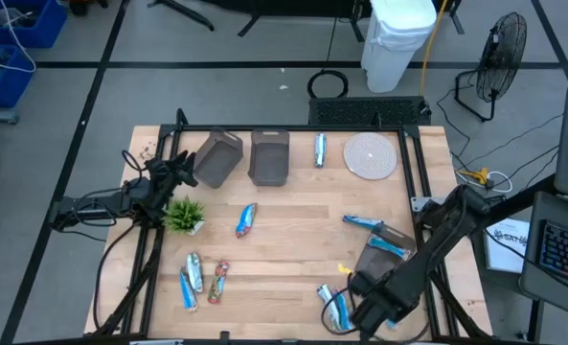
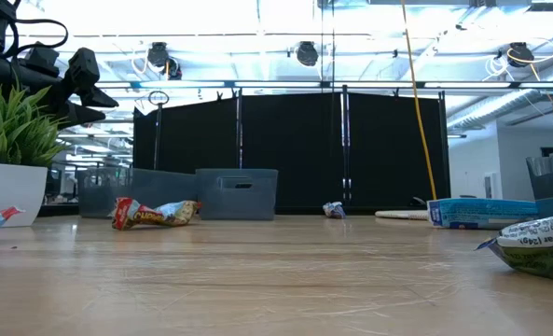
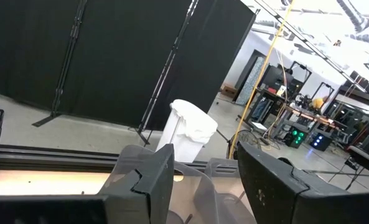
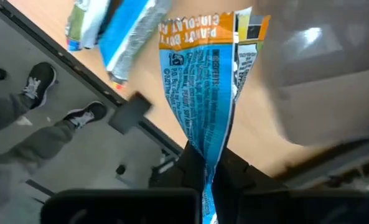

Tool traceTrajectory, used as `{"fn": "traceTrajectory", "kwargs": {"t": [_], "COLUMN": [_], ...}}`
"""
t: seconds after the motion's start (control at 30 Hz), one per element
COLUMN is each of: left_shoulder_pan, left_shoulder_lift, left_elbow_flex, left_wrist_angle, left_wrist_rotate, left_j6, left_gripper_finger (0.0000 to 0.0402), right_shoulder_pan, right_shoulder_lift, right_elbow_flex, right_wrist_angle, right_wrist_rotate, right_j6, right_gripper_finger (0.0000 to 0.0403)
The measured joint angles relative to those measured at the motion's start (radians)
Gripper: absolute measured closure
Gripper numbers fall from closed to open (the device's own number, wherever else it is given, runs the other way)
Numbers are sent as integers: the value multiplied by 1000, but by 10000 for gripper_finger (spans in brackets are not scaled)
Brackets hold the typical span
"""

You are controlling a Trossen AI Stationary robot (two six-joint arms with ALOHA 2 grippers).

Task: Pick and place Granola Bars by type
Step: Put the yellow granola bar into the bottom black transparent bin

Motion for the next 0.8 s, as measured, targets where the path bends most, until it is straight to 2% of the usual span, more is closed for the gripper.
{"fn": "traceTrajectory", "kwargs": {"t": [0.27,0.43,0.67,0.8], "left_shoulder_pan": [0,0,0,0], "left_shoulder_lift": [0,0,0,0], "left_elbow_flex": [0,0,0,0], "left_wrist_angle": [0,0,0,0], "left_wrist_rotate": [0,0,0,0], "left_j6": [0,0,0,0], "left_gripper_finger": [220,220,220,220], "right_shoulder_pan": [-7,-24,-120,-210], "right_shoulder_lift": [-163,-221,-256,-257], "right_elbow_flex": [0,0,-7,-56], "right_wrist_angle": [-212,-320,-311,-315], "right_wrist_rotate": [-1,6,197,226], "right_j6": [-75,-183,-397,-483], "right_gripper_finger": [401,402,402,402]}}
